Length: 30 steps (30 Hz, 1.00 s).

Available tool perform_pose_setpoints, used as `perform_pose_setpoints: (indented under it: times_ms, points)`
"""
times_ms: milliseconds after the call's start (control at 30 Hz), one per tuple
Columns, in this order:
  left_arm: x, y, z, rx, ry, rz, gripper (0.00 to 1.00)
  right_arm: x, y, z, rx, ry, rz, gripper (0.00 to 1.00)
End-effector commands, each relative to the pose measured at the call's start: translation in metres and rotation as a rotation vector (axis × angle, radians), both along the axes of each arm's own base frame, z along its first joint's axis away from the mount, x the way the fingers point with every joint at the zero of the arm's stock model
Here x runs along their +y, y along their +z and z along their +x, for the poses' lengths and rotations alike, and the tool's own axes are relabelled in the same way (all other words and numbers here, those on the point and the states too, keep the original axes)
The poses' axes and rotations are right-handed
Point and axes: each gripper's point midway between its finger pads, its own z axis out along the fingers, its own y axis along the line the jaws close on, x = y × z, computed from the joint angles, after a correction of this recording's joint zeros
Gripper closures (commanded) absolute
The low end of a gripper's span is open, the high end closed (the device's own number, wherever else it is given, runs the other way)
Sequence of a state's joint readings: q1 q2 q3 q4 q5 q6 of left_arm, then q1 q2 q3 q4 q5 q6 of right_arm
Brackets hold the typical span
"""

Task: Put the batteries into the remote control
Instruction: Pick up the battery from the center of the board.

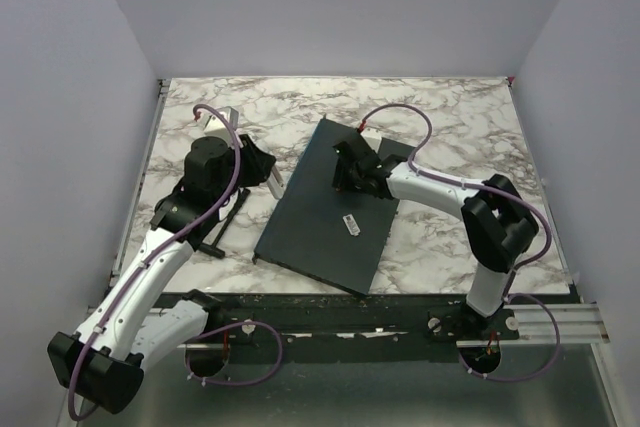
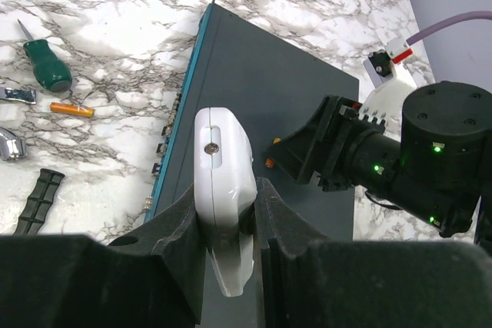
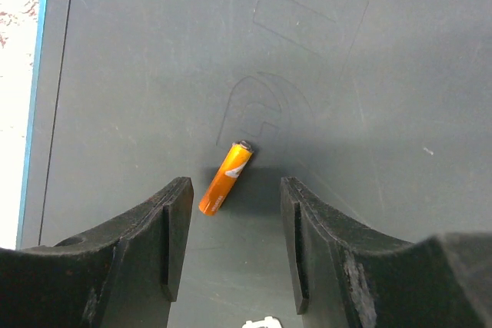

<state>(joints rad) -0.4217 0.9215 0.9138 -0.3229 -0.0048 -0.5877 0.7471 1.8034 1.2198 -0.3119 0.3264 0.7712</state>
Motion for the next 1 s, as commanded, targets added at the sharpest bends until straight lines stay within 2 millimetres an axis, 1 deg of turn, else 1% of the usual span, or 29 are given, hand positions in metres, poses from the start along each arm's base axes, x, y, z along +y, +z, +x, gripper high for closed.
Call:
perform_pose_setpoints:
  times_ms: [0,100,167,267,400,567,800,967]
  points:
    - [-0.001,0.014,-0.004,-0.052,-0.022,-0.029,1.0,-0.007,-0.005,0.006,0.007,-0.057,-0.089,0.45]
    - [0.001,0.016,-0.005,-0.063,-0.019,-0.031,1.0,0.0,-0.007,0.011,0.007,-0.038,-0.14,0.51]
    - [0.002,0.017,-0.005,-0.068,-0.017,-0.032,1.0,0.006,-0.01,0.009,0.006,-0.019,-0.187,0.54]
    - [0.004,0.018,-0.006,-0.074,-0.013,-0.032,1.0,0.01,-0.013,0.005,0.007,-0.013,-0.254,0.55]
    - [0.005,0.018,-0.007,-0.078,-0.011,-0.034,1.0,0.008,-0.023,-0.008,0.025,0.005,-0.316,0.56]
    - [0.005,0.019,-0.007,-0.08,-0.014,-0.036,1.0,0.003,-0.029,-0.021,0.045,0.012,-0.329,0.6]
    - [0.003,0.016,-0.005,-0.069,-0.018,-0.038,1.0,-0.003,-0.03,-0.023,0.037,0.012,-0.344,0.74]
    - [0.002,0.014,-0.004,-0.06,-0.024,-0.041,1.0,-0.006,-0.028,-0.025,0.033,0.017,-0.339,0.79]
